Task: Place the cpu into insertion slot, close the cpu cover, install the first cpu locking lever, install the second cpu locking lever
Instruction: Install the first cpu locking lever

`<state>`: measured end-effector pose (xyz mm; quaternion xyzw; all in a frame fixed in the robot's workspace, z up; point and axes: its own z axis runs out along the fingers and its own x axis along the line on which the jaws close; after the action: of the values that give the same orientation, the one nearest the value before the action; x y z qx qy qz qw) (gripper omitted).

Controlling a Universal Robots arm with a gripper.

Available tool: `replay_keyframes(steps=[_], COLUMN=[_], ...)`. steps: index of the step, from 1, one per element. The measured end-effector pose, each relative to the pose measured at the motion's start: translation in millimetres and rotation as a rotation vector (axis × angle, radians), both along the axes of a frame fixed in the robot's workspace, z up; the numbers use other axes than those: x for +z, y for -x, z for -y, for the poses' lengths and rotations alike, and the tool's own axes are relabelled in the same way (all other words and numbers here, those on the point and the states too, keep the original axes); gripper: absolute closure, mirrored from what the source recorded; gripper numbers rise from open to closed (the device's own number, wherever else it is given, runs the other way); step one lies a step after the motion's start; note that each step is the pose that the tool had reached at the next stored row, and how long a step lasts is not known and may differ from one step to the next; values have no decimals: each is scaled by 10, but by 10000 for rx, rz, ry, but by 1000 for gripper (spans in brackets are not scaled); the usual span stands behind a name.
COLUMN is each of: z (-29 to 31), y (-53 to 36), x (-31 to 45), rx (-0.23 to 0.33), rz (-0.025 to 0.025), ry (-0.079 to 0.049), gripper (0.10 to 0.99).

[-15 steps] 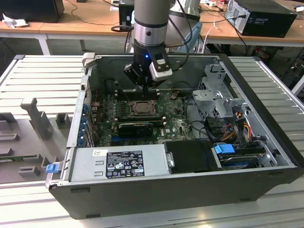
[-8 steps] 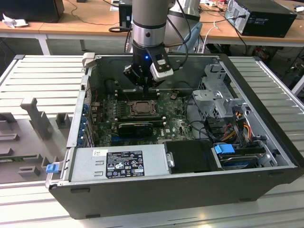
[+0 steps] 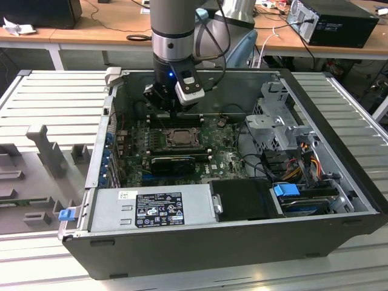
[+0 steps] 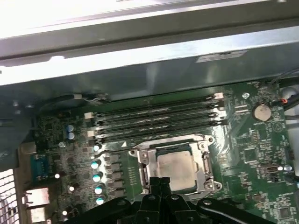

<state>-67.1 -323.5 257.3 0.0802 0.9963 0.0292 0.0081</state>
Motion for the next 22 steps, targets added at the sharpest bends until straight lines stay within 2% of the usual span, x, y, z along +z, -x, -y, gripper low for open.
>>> replay_keyframes(steps=[5, 7, 9, 13, 16, 22], z=[-2, -12, -30, -46, -65, -163], y=[198, 251, 298, 319, 364, 529], x=[-5, -8, -13, -26, -40, -60], rx=[12, 30, 92, 529, 644, 757], rz=[1, 2, 2, 0, 1, 1], ry=[-2, -3, -3, -2, -5, -6], gripper=[980, 980, 980, 980, 980, 980])
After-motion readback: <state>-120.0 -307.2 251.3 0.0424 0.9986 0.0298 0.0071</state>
